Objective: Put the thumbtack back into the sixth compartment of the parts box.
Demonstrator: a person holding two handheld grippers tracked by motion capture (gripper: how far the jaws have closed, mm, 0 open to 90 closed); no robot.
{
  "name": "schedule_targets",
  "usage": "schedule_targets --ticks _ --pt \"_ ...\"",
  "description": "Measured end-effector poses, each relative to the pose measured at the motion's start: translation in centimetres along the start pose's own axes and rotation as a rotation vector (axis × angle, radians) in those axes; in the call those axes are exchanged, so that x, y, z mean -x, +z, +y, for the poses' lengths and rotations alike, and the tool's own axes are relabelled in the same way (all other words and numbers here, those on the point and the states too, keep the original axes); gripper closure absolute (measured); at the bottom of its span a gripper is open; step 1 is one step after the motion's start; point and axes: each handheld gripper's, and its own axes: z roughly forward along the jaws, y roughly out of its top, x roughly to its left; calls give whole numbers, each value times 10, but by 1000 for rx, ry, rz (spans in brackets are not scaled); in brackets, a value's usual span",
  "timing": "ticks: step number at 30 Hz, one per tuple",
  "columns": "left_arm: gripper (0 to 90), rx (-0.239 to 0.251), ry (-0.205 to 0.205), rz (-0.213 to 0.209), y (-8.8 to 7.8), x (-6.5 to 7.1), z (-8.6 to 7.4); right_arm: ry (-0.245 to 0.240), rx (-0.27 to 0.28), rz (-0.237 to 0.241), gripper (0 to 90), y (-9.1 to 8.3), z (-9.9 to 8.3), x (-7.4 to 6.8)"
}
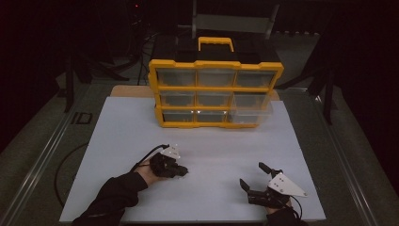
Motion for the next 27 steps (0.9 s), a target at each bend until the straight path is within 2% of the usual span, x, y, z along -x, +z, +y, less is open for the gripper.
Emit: schedule_targets --ticks 4,8,11,19,27 --pt "862 -3 -11 -7 0 -1 1 2 -1 1 97 0 0 0" --pt "863 2 -1 1 -1 0 4 0 1 -1 97 0 0 0" --pt "863 13 -1 -9 -3 1 7 0 1 -1 97 0 0 0" --pt "863 53 15 -21 -11 4 24 2 4 -3 97 0 0 0" --pt "863 93 32 -29 -22 6 48 2 4 -3 97 0 0 0"
